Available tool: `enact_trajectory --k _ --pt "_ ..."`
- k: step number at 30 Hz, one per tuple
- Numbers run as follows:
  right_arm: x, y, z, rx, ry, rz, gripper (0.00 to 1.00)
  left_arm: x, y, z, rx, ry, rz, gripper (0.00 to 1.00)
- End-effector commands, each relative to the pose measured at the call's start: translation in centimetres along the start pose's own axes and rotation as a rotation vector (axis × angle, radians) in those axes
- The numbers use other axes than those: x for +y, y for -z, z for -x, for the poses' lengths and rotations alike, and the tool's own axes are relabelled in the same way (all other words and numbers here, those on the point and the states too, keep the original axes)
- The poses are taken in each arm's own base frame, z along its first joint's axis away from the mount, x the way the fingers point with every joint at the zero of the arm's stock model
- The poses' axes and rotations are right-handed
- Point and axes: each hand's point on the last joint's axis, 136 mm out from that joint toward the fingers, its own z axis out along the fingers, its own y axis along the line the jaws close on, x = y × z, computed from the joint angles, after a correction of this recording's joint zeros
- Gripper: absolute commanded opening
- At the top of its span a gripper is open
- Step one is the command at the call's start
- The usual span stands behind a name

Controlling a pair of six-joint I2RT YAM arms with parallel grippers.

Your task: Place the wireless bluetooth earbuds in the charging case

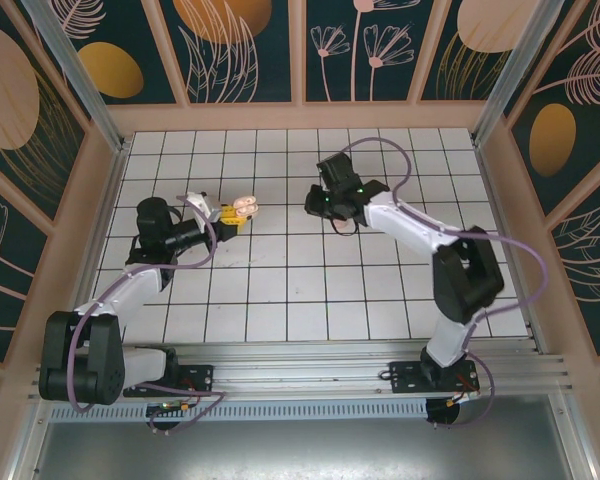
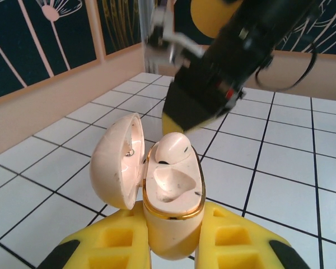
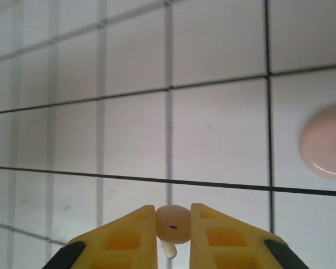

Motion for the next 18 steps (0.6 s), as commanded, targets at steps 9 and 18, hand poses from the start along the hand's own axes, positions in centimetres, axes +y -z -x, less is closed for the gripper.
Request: enact_trajectory --k 9,18 --pt "11.7 10.3 2.7 -0.328 0.324 0.328 0.17 -1.5 -1.3 2.3 -0.037 -0.256 -0.066 0.03" --pt "15.8 11.9 1.5 -0.397 0.389 0.454 0.17 -1.1 -1.5 4.1 -0.117 -0.154 -0.063 0.02"
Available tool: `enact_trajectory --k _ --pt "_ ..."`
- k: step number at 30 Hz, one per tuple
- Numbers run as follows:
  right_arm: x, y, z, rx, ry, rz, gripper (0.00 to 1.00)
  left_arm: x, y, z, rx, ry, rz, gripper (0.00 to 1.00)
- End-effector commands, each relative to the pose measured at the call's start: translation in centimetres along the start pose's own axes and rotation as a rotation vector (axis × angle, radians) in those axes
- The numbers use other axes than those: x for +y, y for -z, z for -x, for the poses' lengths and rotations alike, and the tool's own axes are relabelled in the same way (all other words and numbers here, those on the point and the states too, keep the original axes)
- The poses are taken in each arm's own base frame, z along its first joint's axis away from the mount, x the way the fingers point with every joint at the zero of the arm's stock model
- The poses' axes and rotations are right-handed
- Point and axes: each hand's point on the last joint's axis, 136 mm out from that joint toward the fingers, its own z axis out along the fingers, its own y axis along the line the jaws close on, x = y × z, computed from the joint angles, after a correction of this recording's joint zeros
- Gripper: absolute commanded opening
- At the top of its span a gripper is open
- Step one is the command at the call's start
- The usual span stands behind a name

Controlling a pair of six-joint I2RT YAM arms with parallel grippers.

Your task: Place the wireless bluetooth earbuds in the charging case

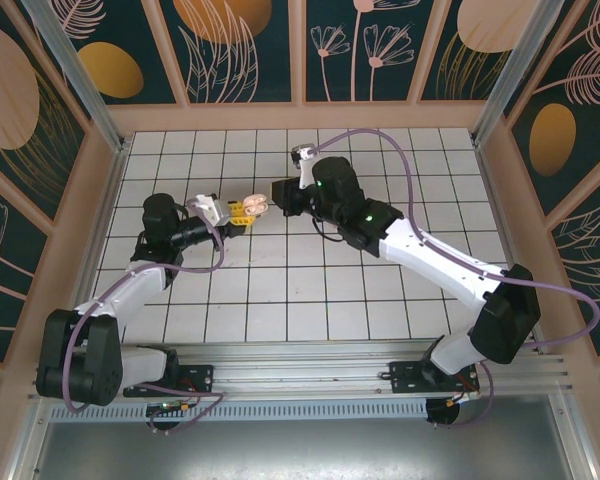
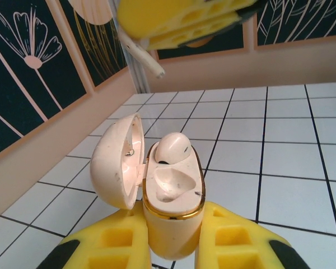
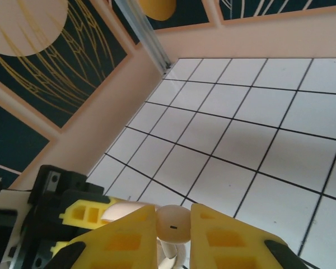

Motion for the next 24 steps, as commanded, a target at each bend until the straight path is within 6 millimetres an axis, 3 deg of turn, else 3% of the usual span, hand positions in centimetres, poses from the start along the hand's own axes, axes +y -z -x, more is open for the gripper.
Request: enact_trajectory --k 1,17,24 --pt "2.0 0.4 1.8 -0.1 0.046 0.054 0.17 0.4 -0.3 2.3 -0.091 0.038 -0.008 0.02" --pt "3.4 -2.5 0.5 -0.102 0.047 0.127 0.17 1.4 -0.7 3.2 -0.127 0.154 0.031 0.02" --pt "3.8 -2.8 0.2 -0.094 0.048 0.14 0.17 1.7 -0.7 3.4 -0.127 0.161 0.042 0.02"
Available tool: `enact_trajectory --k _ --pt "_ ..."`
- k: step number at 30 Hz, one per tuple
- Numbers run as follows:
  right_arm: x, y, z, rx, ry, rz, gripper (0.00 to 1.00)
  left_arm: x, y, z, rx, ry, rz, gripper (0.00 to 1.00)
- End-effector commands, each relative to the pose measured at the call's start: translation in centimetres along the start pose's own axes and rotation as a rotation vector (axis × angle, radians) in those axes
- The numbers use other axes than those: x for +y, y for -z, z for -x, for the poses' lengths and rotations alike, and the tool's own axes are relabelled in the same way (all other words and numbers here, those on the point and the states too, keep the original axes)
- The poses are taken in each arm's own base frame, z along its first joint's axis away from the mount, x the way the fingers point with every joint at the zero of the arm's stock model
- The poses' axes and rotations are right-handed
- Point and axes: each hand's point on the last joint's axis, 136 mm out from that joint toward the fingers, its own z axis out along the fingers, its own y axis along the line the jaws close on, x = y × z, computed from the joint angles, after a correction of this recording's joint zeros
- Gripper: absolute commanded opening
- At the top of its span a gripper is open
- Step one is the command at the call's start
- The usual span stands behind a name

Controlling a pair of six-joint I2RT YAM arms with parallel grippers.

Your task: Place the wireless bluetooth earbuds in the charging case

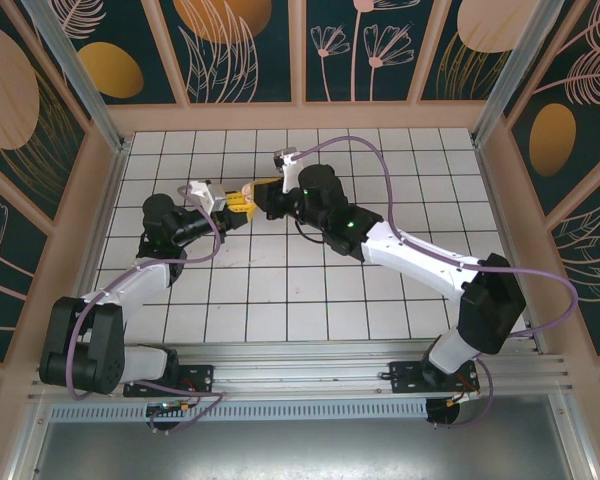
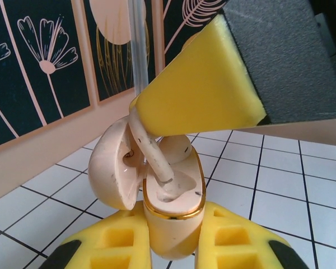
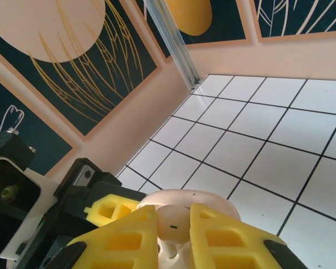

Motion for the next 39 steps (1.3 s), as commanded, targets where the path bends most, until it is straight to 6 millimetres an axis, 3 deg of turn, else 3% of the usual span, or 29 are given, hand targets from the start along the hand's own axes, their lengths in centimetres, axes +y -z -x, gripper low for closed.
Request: enact_trajectory --k 1,10,24,33,39 --pt "1.2 -0.3 0.4 -0.022 0.018 0.041 0.16 0.2 -0.2 1.5 -0.034 -0.024 0.003 0.02" --pt "1.6 -0.7 -0.5 0.005 0.022 0.057 0.17 0.4 -0.3 1.8 -0.041 -0.01 0.011 0.02" --pt "0.7 -1.1 -2.3 0.044 0.044 0.009 0.16 0.8 -0.5 3.3 -0.083 0.024 0.015 0.02" --pt "0.7 -1.7 -4.4 0.095 0.082 -0.02 0.16 1.1 -0.5 4.1 -0.105 0.041 0.021 0.02" --pt "1.1 -1.1 -3.4 0.064 0.09 -0.024 0.16 1.2 -0.5 3.7 -0.096 0.037 0.029 0.02"
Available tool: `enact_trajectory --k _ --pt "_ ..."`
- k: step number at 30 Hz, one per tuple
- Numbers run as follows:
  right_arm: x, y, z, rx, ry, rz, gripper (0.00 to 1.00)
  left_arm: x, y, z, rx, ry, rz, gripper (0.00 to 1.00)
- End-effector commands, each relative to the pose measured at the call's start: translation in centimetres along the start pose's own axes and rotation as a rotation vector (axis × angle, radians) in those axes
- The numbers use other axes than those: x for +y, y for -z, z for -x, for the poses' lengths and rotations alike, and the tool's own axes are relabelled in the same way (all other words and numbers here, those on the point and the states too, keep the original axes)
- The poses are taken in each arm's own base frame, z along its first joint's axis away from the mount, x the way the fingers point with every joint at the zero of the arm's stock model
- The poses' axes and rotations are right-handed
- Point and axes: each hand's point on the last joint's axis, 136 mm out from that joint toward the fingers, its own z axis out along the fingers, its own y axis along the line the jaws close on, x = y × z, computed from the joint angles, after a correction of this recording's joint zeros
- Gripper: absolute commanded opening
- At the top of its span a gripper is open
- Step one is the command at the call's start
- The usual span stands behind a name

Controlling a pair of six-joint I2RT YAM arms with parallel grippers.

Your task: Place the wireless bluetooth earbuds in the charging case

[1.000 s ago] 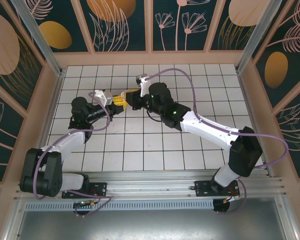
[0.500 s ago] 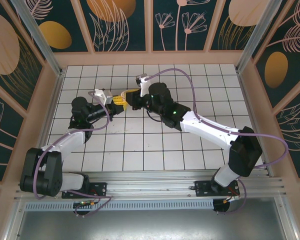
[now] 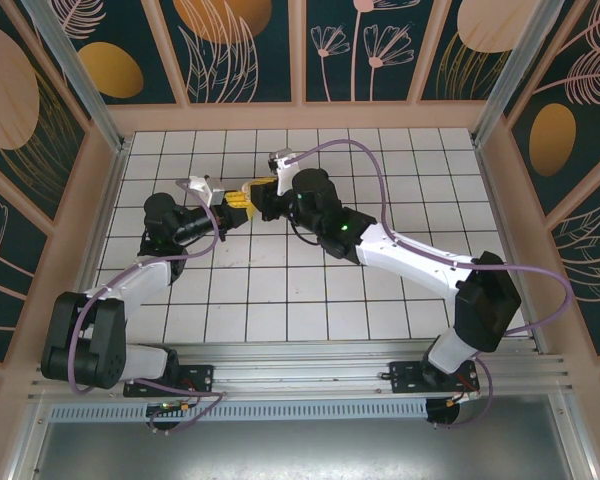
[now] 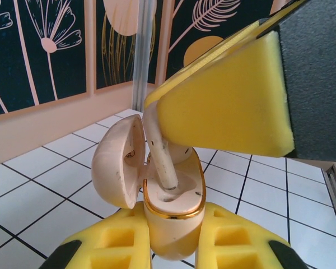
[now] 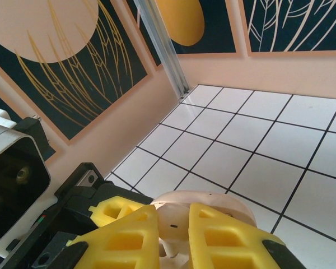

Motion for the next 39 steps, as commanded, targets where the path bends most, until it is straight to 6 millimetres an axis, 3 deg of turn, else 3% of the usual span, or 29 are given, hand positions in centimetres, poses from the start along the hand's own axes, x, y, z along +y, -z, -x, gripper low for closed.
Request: enact_trajectory --k 1,7,15,21,26,39 --pt "1.4 -0.1 -2.9 0.088 0.028 0.032 0.16 0.0 -0.2 4.0 -0.094 -0.117 0.012 0.02" --pt "1.9 0.2 -1.9 0.067 0.027 0.049 0.15 0.1 -0.3 3.8 -0.084 -0.121 0.019 0.02" --pt "2.6 2.4 2.9 -0.063 0.021 0.082 0.16 0.6 -0.2 2.3 -0.022 -0.149 0.045 0.03" --pt "3.3 3.4 4.9 -0.108 0.024 0.11 0.16 0.6 -0.2 1.9 -0.016 -0.136 0.046 0.02" --pt "3.3 3.4 4.8 -0.106 0.023 0.111 0.17 0.5 -0.2 2.1 -0.021 -0.139 0.044 0.02" --pt "2.2 1.1 3.2 -0.059 0.014 0.087 0.17 -0.3 -0.1 2.8 -0.05 -0.143 0.009 0.02"
